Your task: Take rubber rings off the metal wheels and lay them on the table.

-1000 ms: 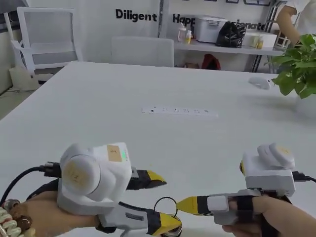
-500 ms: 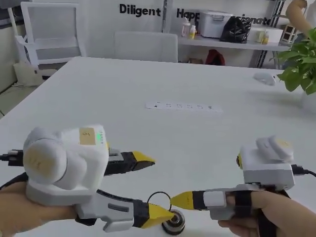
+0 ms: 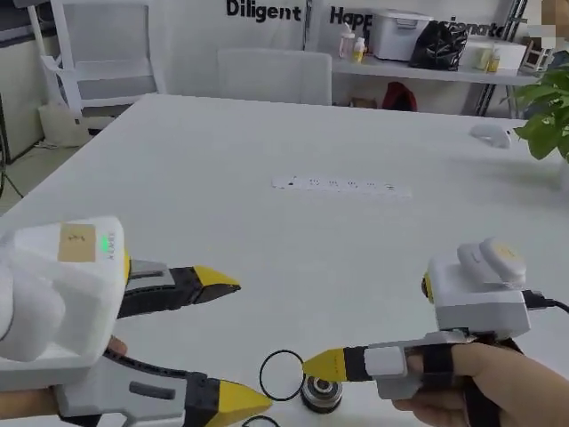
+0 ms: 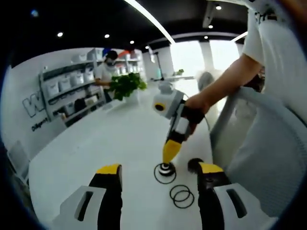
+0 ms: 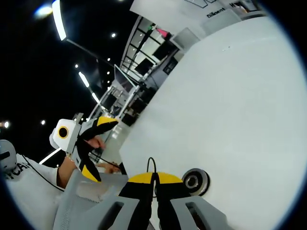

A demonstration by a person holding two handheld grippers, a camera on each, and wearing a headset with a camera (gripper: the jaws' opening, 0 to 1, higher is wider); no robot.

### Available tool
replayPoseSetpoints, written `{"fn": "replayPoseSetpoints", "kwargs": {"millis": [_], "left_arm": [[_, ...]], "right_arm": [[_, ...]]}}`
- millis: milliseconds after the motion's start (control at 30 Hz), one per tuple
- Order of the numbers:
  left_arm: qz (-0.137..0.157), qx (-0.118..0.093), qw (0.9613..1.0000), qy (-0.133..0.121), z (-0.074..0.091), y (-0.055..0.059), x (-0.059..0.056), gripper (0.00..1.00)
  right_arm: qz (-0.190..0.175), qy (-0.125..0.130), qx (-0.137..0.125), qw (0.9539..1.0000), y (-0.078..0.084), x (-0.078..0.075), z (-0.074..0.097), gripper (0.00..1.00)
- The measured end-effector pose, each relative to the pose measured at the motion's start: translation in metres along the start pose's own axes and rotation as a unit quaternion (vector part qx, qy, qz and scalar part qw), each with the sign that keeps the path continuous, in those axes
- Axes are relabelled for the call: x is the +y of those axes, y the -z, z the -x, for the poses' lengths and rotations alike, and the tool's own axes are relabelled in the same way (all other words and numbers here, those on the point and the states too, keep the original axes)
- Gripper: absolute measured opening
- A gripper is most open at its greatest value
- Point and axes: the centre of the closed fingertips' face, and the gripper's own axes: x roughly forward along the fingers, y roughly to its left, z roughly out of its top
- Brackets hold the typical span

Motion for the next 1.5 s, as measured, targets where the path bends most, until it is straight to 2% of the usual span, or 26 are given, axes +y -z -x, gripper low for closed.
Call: {"fn": "replayPoseSetpoints", "kwargs": {"millis": [200,267,333,467,733,867,1133,1300,1500], "left_arm": [[0.029,0.009,0.9993,-0.020,0.024,0.018,-0.001,0.70],[0.045,0.003,0.9986,-0.027,0.030,0.022,0.000,0.73],[0.059,0.003,0.9977,-0.032,0.034,0.028,0.000,0.74],[0.066,0.012,0.9969,-0.041,0.041,0.039,-0.003,0.76],[0.099,0.015,0.9934,-0.057,0.053,0.055,-0.007,0.79],[0.105,0.029,0.9919,-0.065,0.058,0.065,-0.008,0.79],[0.113,0.033,0.9903,-0.073,0.063,0.070,-0.010,0.79],[0.114,0.027,0.9898,-0.081,0.063,0.067,-0.008,0.79],[0.116,0.030,0.9893,-0.084,0.062,0.068,-0.006,0.82]], "right_arm": [[0.005,-0.005,0.019,0.9998,0.008,0.004,-0.005,0.00],[0.007,-0.005,0.026,0.9996,0.012,0.004,-0.007,0.00],[0.008,-0.006,0.035,0.9993,0.016,0.005,-0.010,0.00],[0.008,-0.002,0.051,0.9987,0.024,0.003,-0.013,0.00],[0.009,0.005,0.070,0.9975,0.034,-0.001,-0.017,0.00],[0.017,0.015,0.086,0.9960,0.041,-0.005,-0.017,0.00],[0.018,0.031,0.090,0.9953,0.043,-0.013,-0.018,0.00],[0.027,0.043,0.092,0.9944,0.045,-0.017,-0.020,0.00],[0.040,0.055,0.096,0.9931,0.045,-0.022,-0.020,0.00]]}}
